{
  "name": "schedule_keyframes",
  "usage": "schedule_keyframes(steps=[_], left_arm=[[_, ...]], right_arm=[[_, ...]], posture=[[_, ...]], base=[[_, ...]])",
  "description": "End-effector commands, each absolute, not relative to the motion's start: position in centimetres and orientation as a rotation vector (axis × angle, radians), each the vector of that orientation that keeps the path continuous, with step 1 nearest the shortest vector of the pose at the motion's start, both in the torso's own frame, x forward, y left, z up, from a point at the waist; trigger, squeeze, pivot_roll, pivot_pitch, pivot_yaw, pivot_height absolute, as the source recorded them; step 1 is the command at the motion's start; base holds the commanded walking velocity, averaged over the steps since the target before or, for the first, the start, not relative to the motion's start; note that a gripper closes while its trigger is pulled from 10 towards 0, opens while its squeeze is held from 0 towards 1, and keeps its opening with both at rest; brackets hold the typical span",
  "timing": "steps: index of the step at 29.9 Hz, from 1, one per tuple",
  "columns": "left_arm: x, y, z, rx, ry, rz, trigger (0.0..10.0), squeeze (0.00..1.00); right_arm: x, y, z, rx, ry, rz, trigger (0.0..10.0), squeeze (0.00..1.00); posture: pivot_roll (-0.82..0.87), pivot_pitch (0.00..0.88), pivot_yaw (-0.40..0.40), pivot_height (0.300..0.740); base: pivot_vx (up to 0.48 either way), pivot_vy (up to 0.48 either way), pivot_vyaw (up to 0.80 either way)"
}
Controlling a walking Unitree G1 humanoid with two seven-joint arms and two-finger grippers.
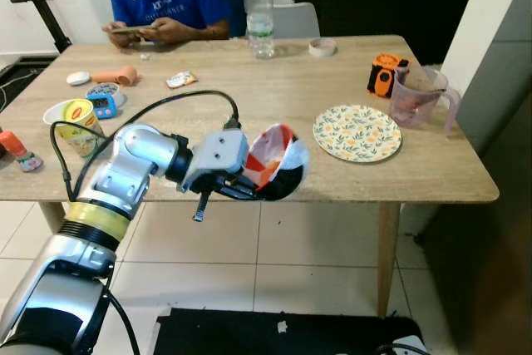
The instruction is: Restocking fridge
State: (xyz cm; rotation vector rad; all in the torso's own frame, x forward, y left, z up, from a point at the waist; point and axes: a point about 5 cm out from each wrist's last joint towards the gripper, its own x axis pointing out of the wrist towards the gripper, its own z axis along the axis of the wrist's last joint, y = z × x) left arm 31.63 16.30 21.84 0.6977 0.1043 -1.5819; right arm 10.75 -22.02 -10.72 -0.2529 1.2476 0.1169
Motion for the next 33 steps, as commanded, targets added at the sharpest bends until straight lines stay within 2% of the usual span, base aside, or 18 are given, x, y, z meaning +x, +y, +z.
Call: schedule_keyframes(steps=[1,7,12,18,20,24,33], left_arm=[[31.3,17.1,23.2,0.707,0.071,-1.573,10.0,0.0],[30.8,17.6,23.9,0.831,0.127,-1.573,10.0,0.0],[30.6,17.9,24.3,0.87,0.161,-1.563,10.0,0.0],[31.8,19.2,23.0,0.978,0.291,-1.419,10.0,0.0],[32.8,20.2,21.9,1.083,0.386,-1.305,10.0,0.0],[33.9,21.5,20.5,1.178,0.476,-1.171,10.0,0.0],[34.8,22.3,17.3,1.236,0.6,-1.096,10.0,0.0]], right_arm=[[10.4,-21.6,-10.9,-0.245,1.258,0.125,10.0,0.0],[10.6,-21.4,-10.9,-0.242,1.255,0.128,10.0,0.0],[10.6,-21.5,-10.9,-0.244,1.254,0.124,10.0,0.0],[10.5,-21.7,-10.9,-0.245,1.256,0.12,10.0,0.0],[10.5,-21.7,-10.9,-0.244,1.256,0.119,10.0,0.0],[10.4,-21.6,-10.9,-0.243,1.257,0.121,10.0,0.0],[10.2,-21.4,-11.0,-0.238,1.259,0.119,10.0,0.0]], posture=[[-0.02,0.0,0.046,0.74],[-0.01,0.0,0.047,0.74],[-0.01,0.0,0.047,0.74],[-0.02,0.0,0.047,0.74],[-0.02,0.0,0.047,0.74],[-0.02,0.0,0.05,0.74],[-0.02,0.0,0.052,0.74]], base=[[0.0,0.0,0.0],[0.0,0.0,0.0],[0.0,0.0,0.0],[0.0,0.0,0.0],[0.0,0.0,0.0],[0.0,0.0,0.0],[0.0,0.0,0.0]])
